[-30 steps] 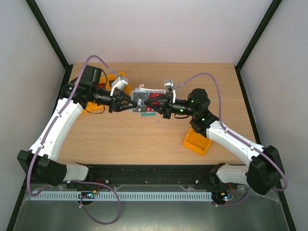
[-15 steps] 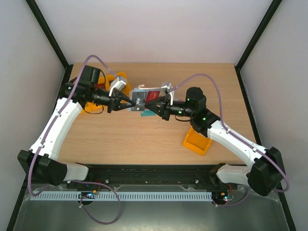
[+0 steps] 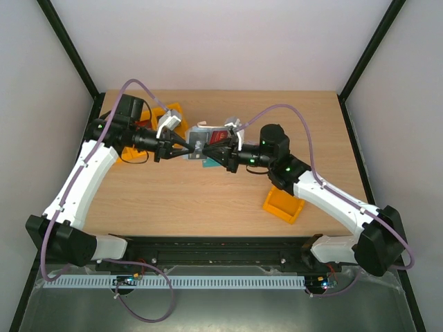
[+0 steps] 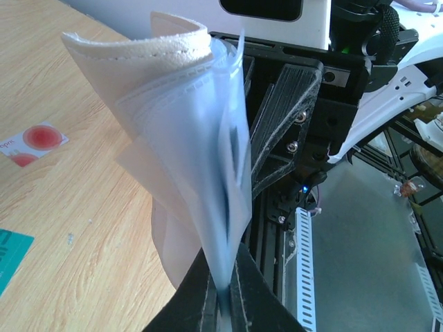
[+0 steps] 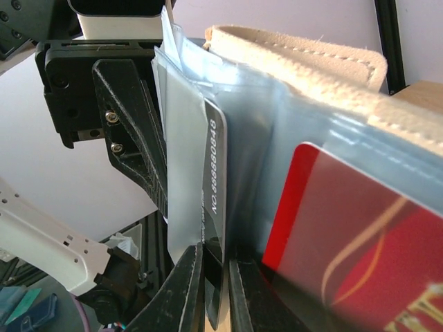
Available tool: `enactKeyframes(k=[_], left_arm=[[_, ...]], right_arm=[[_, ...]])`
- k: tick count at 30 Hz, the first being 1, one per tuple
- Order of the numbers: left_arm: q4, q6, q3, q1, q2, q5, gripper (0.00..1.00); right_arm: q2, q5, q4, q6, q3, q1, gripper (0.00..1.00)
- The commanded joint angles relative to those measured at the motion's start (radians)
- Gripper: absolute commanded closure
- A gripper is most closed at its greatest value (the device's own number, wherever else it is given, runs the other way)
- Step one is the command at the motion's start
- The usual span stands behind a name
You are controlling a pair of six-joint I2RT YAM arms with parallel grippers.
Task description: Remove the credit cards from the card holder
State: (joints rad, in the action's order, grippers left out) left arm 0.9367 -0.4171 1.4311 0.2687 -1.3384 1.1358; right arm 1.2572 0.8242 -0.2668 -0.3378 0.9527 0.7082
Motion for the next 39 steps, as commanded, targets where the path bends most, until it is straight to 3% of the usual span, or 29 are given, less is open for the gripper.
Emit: enactKeyframes(k=[1,3,7,15,17,20,21,36,39], left_arm=[[-0.013,-0.003,-0.017,0.013,0.004,0.066,0.98],[-0.016,-0.002,-0.02,0.013,0.004,0.064,0.97],[-0.013,0.001,-0.018,0.01,0.008,0.069,0.78],[-0.012,0.008,-0.03,-0.01,0.018,0.076,0.7],[-0.012,0.008,-0.03,-0.011,0.019,0.076,0.75],[-0.023,0.019,-0.03,-0.01,0.02,0.07,0.95],[-0.024,0.024,-0.03,-0.01,0.02,0.069,0.98],[-0.084,0.07,-0.08,-0.042,0.034,0.047,0.98],[-0.174,0.148,-0.163,-0.063,0.039,0.058,0.98]], right_arm=[[0.025,0.029,-0.075,-0.037,0.032,0.017,0.92],[0.015,0.043,-0.094,-0.044,0.025,0.017,0.98],[-0.024,0.036,-0.101,-0.045,-0.001,0.004,0.98],[-0.08,0.036,-0.021,-0.036,-0.033,-0.054,0.98],[-0.089,0.037,0.006,-0.022,-0.029,-0.06,0.98],[-0.099,0.046,0.025,-0.011,-0.025,-0.065,0.98],[-0.1,0.048,0.032,-0.01,-0.024,-0.067,0.98],[-0.136,0.023,0.224,0.101,0.0,-0.121,0.98],[-0.16,-0.035,0.305,0.147,0.015,-0.146,0.98]])
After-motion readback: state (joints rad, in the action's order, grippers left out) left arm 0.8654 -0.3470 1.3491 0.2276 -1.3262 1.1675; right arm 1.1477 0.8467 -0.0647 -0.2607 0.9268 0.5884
